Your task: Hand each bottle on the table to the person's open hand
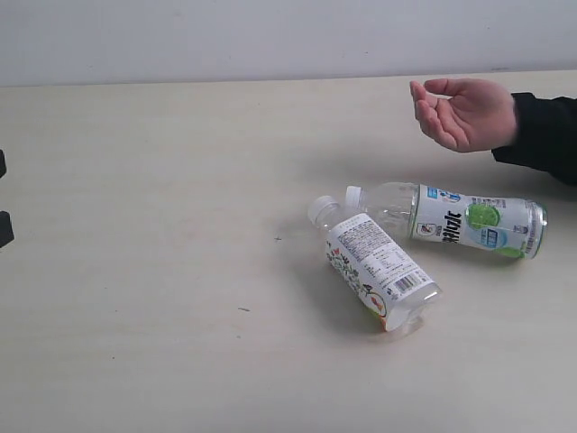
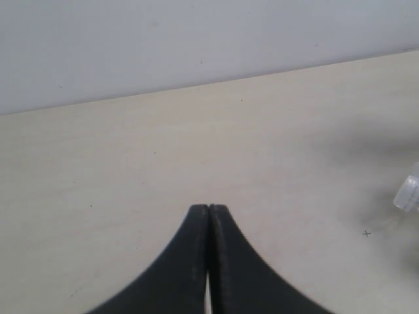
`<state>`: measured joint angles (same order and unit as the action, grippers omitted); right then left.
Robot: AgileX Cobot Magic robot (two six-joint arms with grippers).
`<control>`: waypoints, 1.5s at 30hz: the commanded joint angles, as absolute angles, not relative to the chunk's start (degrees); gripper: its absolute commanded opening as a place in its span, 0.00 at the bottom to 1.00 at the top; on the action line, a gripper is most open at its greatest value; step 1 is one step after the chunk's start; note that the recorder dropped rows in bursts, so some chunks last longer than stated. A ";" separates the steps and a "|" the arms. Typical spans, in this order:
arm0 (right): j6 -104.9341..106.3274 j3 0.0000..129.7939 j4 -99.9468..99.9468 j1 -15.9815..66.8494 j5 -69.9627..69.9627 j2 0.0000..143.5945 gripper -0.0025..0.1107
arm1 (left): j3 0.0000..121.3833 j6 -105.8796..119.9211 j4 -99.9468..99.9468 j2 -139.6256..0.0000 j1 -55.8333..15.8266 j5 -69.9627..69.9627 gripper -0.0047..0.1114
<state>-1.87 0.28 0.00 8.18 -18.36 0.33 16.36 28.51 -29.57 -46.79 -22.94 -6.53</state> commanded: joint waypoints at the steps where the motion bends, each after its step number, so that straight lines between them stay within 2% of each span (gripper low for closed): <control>1: -1.83 0.00 0.00 7.95 -17.87 0.00 0.02 | 16.05 28.25 -29.29 -46.65 -22.75 -6.57 0.04; 19: -1.60 0.00 0.00 7.95 -17.51 0.00 0.02 | 16.05 28.25 -29.29 -46.65 -22.75 -6.57 0.04; 27: -1.79 0.00 3.56 7.95 -1.22 0.00 0.02 | 16.05 28.25 -29.29 -46.65 -22.75 -6.57 0.04; 32: -10.24 0.00 18.09 7.95 15.29 0.00 0.02 | 16.05 28.25 -29.29 -46.65 -22.75 -6.57 0.04; 33: -10.24 2.45 18.09 7.95 14.46 0.00 0.02 | 16.05 28.25 -29.29 -46.65 -22.75 -6.57 0.04; 36: -9.55 17.19 14.66 7.95 2.39 12.79 0.02 | 16.05 28.25 -29.29 -46.65 -22.75 -6.57 0.04; 40: -3.64 43.01 12.10 7.95 -28.08 42.69 0.02 | 16.05 28.25 -29.29 -46.65 -22.75 -6.57 0.04; 43: 12.67 57.23 24.42 8.03 -50.50 64.65 0.02 | 16.05 28.25 -29.19 -46.65 -22.75 -6.57 0.04; 45: 18.31 61.15 28.37 12.26 -58.02 75.63 0.02 | 16.05 28.25 -29.19 -46.65 -22.75 -6.57 0.04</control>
